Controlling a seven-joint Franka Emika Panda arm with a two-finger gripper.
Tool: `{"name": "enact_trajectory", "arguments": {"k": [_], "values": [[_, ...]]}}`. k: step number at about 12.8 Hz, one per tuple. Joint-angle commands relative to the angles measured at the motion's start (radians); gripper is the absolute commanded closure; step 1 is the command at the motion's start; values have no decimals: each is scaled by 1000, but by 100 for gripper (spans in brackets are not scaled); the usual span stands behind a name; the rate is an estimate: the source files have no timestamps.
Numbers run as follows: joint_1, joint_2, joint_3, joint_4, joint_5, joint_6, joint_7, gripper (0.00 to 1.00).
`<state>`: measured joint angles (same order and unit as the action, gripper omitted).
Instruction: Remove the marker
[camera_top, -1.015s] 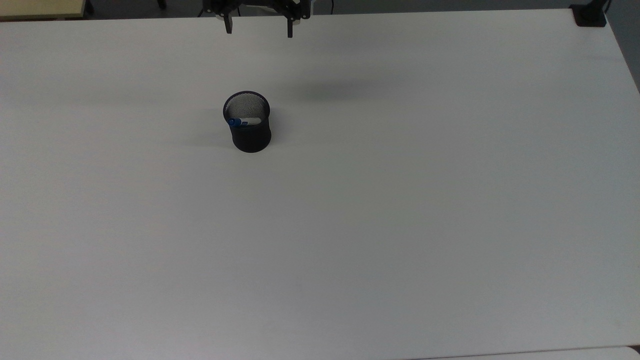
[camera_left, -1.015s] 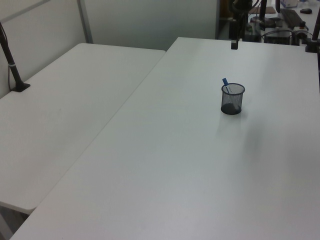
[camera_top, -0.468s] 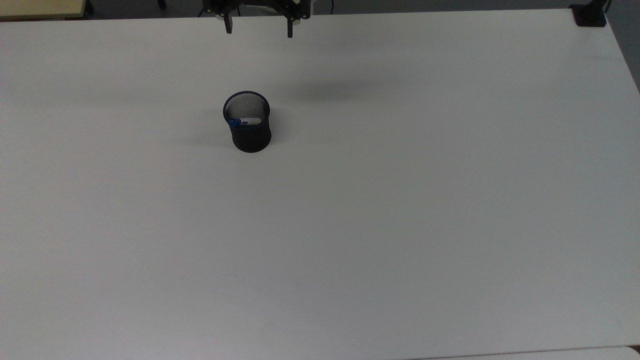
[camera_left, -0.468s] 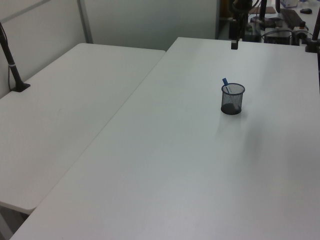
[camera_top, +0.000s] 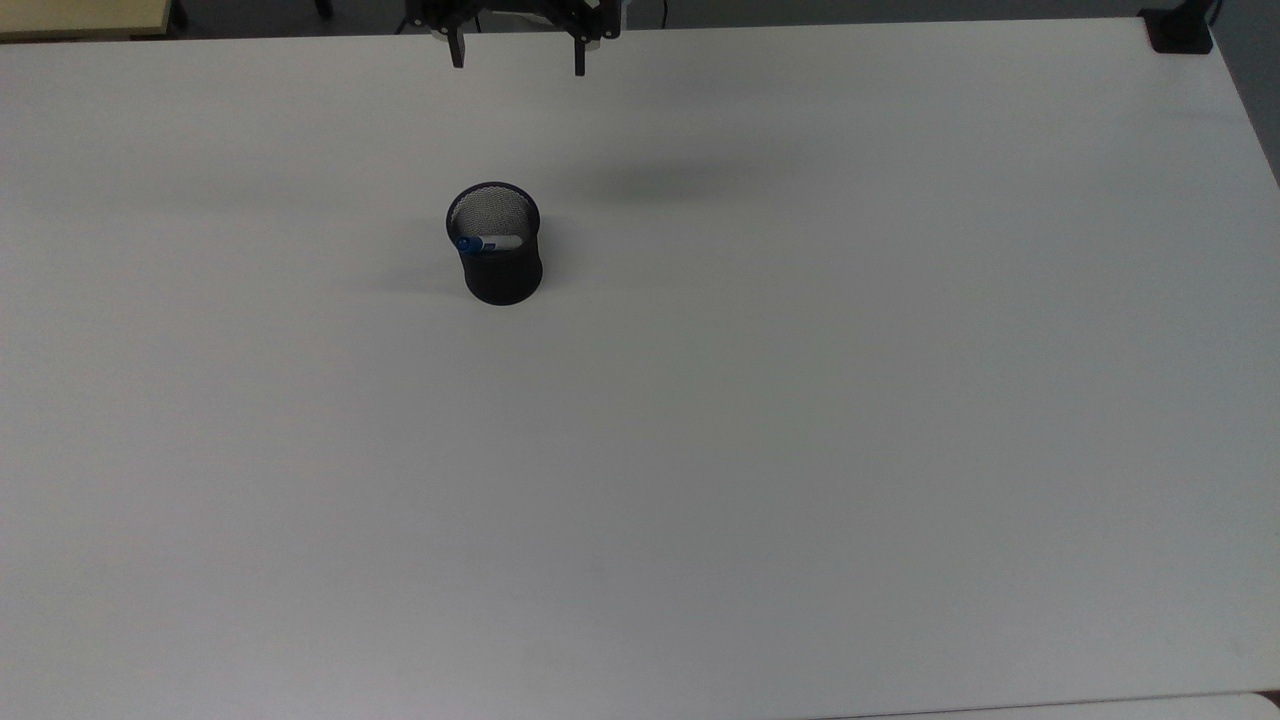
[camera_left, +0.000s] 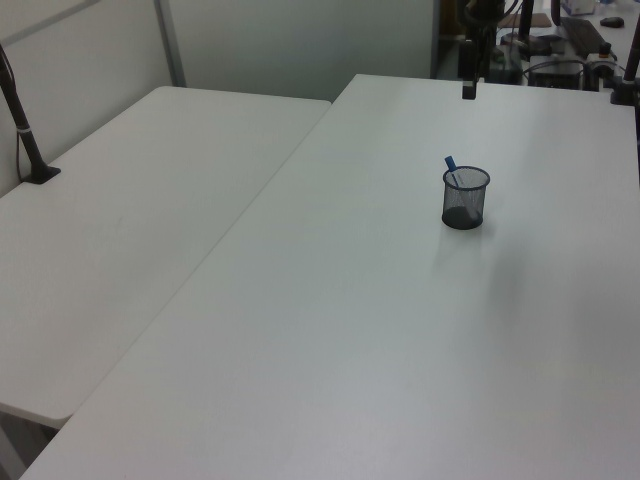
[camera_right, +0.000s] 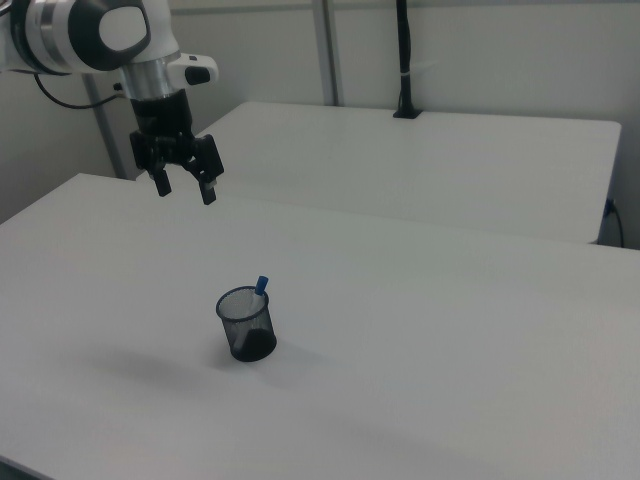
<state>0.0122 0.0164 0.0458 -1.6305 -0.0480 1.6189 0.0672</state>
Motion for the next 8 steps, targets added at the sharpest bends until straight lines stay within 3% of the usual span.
{"name": "enact_trajectory", "arguments": {"k": [1,8], "values": [[-23,2,-3,-11,5,5,-30,0],[-106,37,-15,-86,5,113,-185,0]]}}
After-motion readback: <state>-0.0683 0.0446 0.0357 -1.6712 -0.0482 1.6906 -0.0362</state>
